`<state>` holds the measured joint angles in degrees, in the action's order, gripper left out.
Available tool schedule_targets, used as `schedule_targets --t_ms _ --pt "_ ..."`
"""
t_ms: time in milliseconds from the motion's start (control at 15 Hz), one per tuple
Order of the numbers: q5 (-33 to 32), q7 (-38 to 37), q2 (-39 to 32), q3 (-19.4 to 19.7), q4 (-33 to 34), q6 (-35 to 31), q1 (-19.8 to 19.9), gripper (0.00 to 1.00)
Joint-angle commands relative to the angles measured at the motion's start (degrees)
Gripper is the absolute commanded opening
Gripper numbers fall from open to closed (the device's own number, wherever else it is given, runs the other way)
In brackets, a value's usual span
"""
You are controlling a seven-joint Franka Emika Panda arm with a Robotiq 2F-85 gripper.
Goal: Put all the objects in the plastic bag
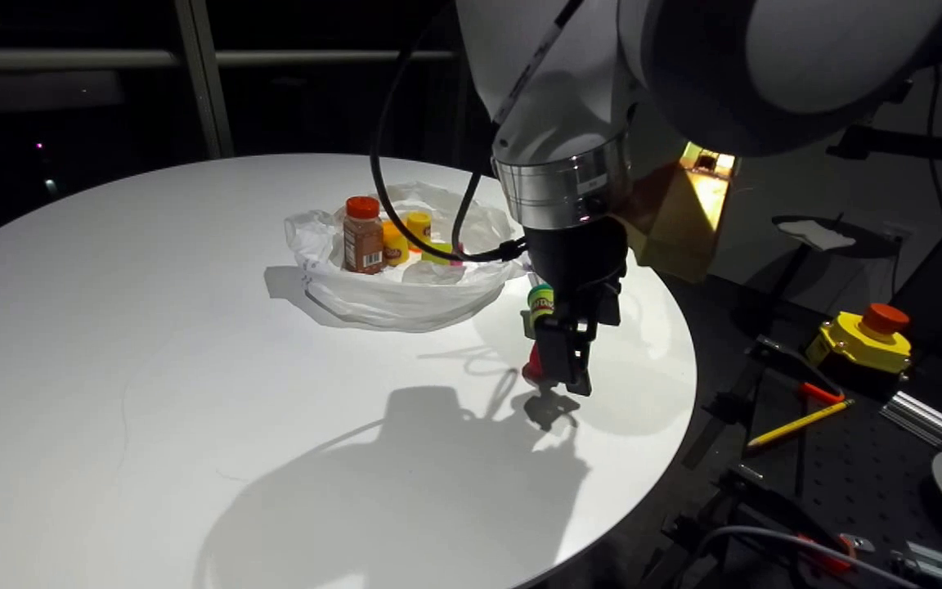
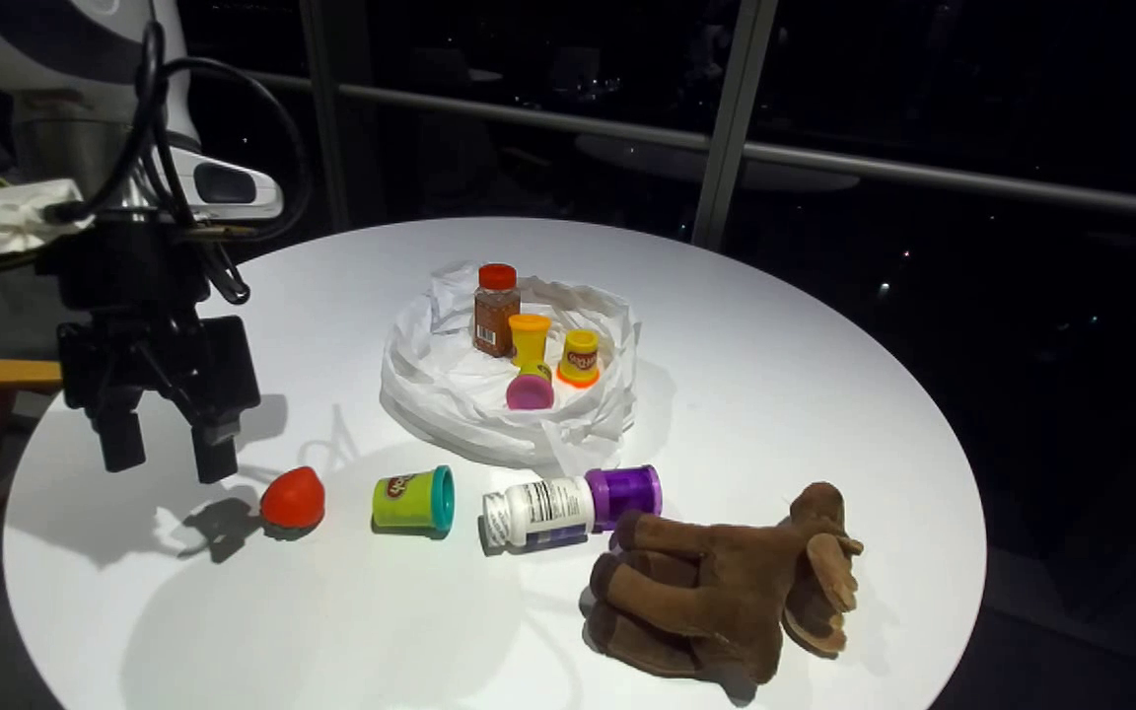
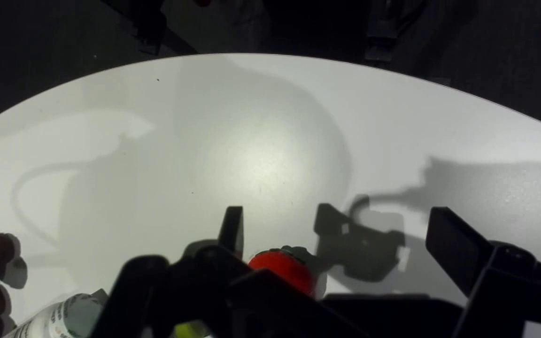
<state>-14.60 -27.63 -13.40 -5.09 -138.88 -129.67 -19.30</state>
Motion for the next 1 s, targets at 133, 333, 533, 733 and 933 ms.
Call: schedule_targets --t_ms 133,333,533,733,933 --pt "-0.31 -0.18 0.62 -1.14 -0.1 0.17 1.14 1.0" --pt "-0.31 -0.18 0.62 -1.14 -0.11 0.17 1.14 1.0" --pt "-0.91 -2.15 0.7 -0.73 -0.62 -2.07 1.18 1.0" --pt "-0.95 -5.91 0.09 -0.01 -1.16 -5.88 1.38 1.0" --pt "-1.46 -8.88 -0.2 0.85 -2.16 -8.6 1.76 1.0"
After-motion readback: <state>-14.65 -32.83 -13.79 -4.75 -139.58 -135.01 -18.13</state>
